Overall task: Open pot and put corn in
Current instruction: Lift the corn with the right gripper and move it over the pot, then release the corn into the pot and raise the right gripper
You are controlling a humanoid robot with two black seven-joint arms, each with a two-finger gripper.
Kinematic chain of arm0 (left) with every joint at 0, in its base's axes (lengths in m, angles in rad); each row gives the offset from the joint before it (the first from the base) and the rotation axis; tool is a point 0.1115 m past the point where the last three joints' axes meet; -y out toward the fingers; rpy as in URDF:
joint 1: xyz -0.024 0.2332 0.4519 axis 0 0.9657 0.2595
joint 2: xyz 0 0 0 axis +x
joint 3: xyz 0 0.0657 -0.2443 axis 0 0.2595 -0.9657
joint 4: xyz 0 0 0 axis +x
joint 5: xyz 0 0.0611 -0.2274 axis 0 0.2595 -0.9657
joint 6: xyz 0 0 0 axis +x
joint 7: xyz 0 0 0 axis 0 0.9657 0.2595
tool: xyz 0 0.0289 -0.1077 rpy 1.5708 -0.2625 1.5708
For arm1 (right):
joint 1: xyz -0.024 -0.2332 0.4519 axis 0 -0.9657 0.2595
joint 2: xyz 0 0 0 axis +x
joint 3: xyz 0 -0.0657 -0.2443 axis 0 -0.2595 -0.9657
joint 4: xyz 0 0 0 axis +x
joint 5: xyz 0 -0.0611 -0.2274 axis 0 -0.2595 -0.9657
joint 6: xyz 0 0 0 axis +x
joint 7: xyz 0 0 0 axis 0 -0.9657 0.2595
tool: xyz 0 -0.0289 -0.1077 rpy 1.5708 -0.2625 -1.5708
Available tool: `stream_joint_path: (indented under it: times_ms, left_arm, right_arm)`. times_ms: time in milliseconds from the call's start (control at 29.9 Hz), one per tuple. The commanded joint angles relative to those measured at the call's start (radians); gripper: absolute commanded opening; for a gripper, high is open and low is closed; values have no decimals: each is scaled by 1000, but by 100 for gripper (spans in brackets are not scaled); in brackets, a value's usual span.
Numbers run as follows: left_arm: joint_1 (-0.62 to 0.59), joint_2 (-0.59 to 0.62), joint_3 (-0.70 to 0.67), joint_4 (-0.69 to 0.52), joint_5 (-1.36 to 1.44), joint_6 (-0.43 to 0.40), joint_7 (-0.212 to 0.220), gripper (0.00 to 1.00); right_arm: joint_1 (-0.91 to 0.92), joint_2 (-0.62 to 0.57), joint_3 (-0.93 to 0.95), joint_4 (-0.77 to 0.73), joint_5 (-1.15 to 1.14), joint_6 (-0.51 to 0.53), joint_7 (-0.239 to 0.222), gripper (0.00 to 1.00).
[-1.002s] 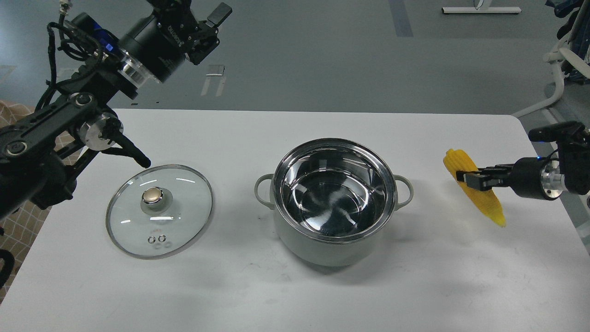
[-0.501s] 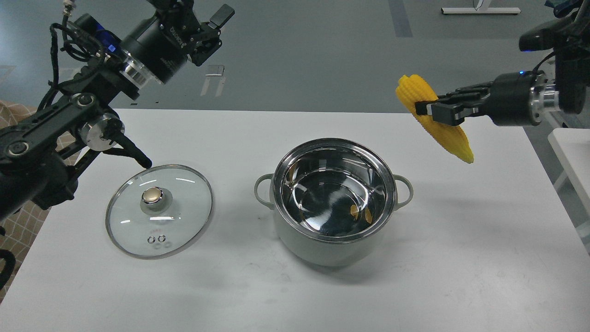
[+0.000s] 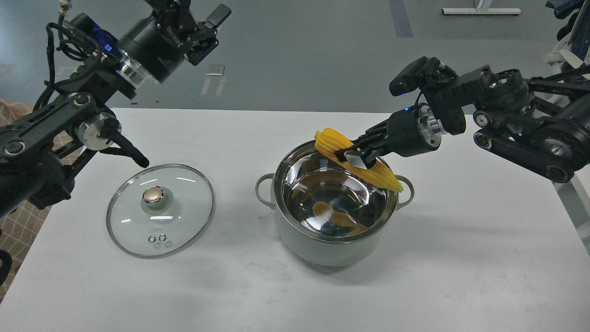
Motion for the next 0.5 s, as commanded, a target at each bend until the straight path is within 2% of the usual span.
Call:
stream_joint_path:
  times_ms: [0, 33, 167, 234, 301, 368, 401, 468]
  left_arm:
    - [0, 1, 0, 0, 0, 0, 0, 97]
    - [0, 1, 0, 0, 1, 0, 0, 97]
    - [0, -1, 0, 0, 0, 0, 0, 97]
    - [0, -2, 0, 0, 0, 0, 0, 97]
    - [2, -4, 0, 0, 0, 0, 0, 97]
    - [0, -4, 0, 0, 1, 0, 0, 97]
    - [0, -4, 0, 0, 0, 0, 0, 97]
    - [0, -4, 0, 0, 0, 0, 0, 97]
  right_arm:
    - [-10, 11, -2, -14, 6, 0, 0, 46]
    - [-13, 11, -3, -14, 17, 0, 0, 53]
    - [-20, 15, -8, -14, 47, 0, 0, 61]
    - [-20, 16, -6, -13, 60, 0, 0, 72]
    - [-20, 16, -6, -13, 66, 0, 0, 74]
    - [-20, 18, -6, -13, 73, 0, 0, 83]
    - [-20, 18, -5, -13, 81, 0, 0, 91]
    - [-20, 16, -3, -14, 101, 0, 0, 95]
